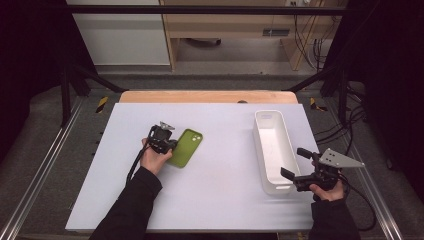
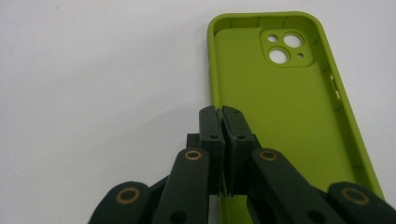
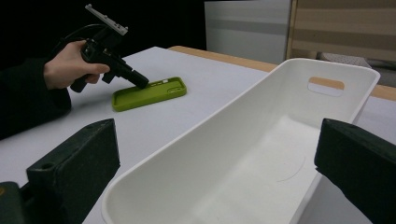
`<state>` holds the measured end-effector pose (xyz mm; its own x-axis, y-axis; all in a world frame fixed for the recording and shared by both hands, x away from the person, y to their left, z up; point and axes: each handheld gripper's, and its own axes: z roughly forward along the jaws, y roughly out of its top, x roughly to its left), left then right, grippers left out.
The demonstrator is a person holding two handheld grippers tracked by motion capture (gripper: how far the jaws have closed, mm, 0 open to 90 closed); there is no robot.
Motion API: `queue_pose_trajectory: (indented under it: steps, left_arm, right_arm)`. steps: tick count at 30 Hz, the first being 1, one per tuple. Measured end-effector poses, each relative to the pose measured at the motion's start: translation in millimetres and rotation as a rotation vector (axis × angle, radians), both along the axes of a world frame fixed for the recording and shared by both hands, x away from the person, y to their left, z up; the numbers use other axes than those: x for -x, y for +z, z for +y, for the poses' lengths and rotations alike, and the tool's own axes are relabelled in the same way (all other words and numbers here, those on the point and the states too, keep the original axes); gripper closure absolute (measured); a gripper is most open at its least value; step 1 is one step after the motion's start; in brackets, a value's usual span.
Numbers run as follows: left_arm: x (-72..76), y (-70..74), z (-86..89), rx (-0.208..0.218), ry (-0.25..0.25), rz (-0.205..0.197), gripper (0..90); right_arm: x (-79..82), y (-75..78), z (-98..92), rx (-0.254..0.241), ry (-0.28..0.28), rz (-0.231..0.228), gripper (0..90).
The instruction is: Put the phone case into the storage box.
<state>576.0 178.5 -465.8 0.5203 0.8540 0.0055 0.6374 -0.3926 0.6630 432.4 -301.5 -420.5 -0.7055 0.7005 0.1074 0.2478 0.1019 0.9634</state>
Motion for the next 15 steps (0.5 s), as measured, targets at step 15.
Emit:
queue_pose_trajectory:
  steps: [15]
  left_arm:
    - [5.9,14.9,4.7,0.059,-0.021,-0.057,88.1]
  right_arm:
    - [0.4,0.7,-0.7,-0.004,0.001,0.000,0.4]
